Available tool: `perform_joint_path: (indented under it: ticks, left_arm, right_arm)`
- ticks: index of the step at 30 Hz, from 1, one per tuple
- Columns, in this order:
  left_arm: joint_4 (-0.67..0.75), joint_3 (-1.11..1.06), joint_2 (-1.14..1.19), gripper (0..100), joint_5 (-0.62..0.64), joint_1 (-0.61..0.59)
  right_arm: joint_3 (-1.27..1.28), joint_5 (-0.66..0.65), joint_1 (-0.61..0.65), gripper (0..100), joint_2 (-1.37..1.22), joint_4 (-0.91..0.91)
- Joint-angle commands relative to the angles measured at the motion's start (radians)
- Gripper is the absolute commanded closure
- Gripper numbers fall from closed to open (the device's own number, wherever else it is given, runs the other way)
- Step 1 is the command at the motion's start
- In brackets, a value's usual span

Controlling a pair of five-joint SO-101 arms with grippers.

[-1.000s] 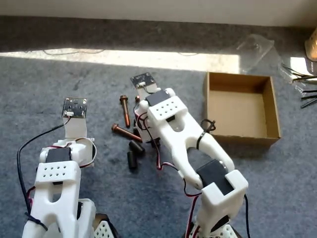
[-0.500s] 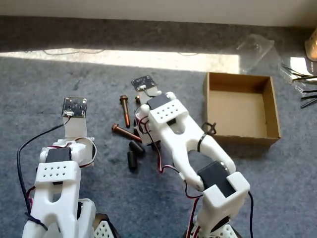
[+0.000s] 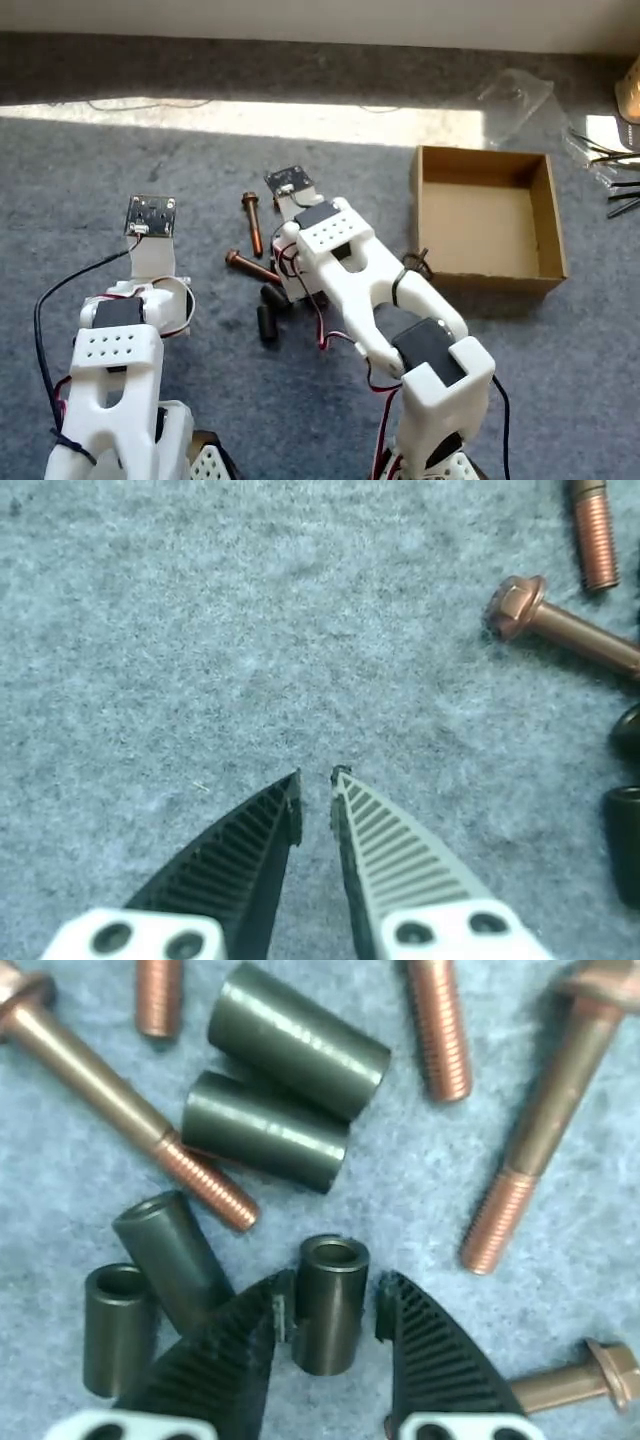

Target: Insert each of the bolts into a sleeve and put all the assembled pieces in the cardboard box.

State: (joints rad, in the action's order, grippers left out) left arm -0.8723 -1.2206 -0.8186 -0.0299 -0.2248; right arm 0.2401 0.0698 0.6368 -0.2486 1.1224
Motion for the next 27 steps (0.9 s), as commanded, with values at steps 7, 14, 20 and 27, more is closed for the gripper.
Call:
perform_joint_path:
  ticks: [7,14,20,27]
  left_arm:
    - [0.017,0.002,-0.001,93,0.002,-0.012]
    - [0.017,0.002,0.001,93,0.002,-0.012]
    - [0.017,0.002,0.001,93,0.002,-0.012]
    - [0.017,0.002,0.001,93,0.002,-0.012]
  right_arm:
    - [-0.008,-0.015,0.091,86.5,0.021,0.024]
    - [-0.007,-0.015,0.104,86.5,0.018,0.021]
    - [-0.007,-0.015,0.124,86.5,0.015,0.021]
    - [-0.007,-0.015,0.041,98.2,0.013,0.021]
